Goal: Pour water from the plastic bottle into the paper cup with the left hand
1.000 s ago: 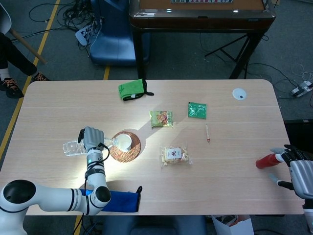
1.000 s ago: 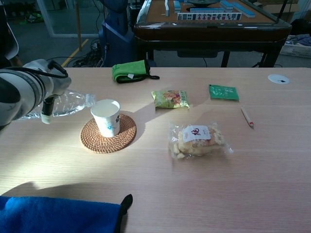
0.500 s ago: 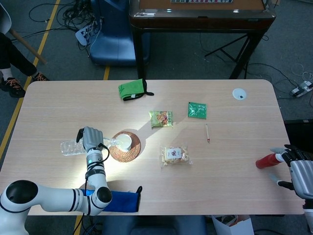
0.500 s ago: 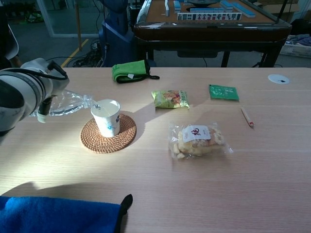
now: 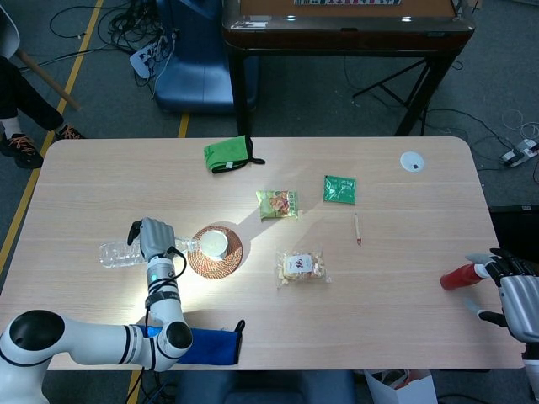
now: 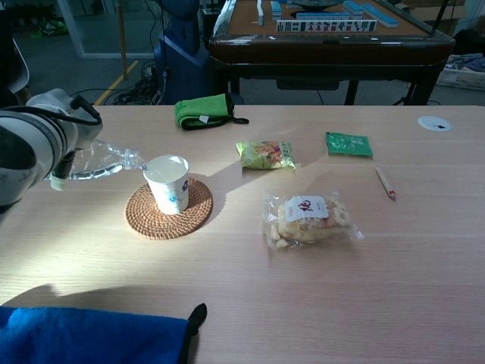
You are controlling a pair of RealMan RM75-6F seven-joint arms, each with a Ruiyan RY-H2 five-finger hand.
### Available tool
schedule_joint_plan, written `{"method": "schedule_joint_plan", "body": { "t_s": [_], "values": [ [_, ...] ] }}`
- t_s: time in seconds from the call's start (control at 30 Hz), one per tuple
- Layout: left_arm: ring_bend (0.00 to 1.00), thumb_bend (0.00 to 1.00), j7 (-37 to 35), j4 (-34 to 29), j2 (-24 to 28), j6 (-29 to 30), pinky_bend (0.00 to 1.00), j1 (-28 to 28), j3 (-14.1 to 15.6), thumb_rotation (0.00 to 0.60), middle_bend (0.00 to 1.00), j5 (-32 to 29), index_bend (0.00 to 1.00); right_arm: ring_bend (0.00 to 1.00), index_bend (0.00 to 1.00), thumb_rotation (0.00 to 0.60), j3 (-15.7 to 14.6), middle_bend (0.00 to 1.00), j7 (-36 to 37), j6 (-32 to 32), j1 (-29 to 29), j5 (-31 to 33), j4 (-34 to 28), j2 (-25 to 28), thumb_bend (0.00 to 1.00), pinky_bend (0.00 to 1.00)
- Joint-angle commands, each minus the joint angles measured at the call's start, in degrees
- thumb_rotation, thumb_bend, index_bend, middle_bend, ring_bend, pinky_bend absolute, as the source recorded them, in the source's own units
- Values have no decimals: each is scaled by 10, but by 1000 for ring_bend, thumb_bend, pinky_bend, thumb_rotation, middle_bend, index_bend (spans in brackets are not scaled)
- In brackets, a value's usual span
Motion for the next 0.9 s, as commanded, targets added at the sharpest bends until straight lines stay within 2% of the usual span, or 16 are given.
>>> {"method": "schedule_joint_plan", "body": {
  "t_s": [0.03, 0.53, 0.9],
  "values": [
    [592, 207, 1, 0, -1, -2, 609, 1, -2, 600, 745, 0, 643, 181, 302, 600, 0, 340, 1, -1, 1, 1, 0, 0, 54, 284],
    [593, 208, 13, -1, -4, -5, 610, 0, -9, 600, 749, -2, 645, 181, 302, 600, 0, 341, 4, 1, -1, 0, 0, 2, 54, 284],
    [595, 207, -24, -18, 8, -41, 615, 12, -36, 600, 751, -13, 647, 183, 302, 600, 0, 342, 1, -5, 1, 2, 1, 0, 54, 284]
  ]
}}
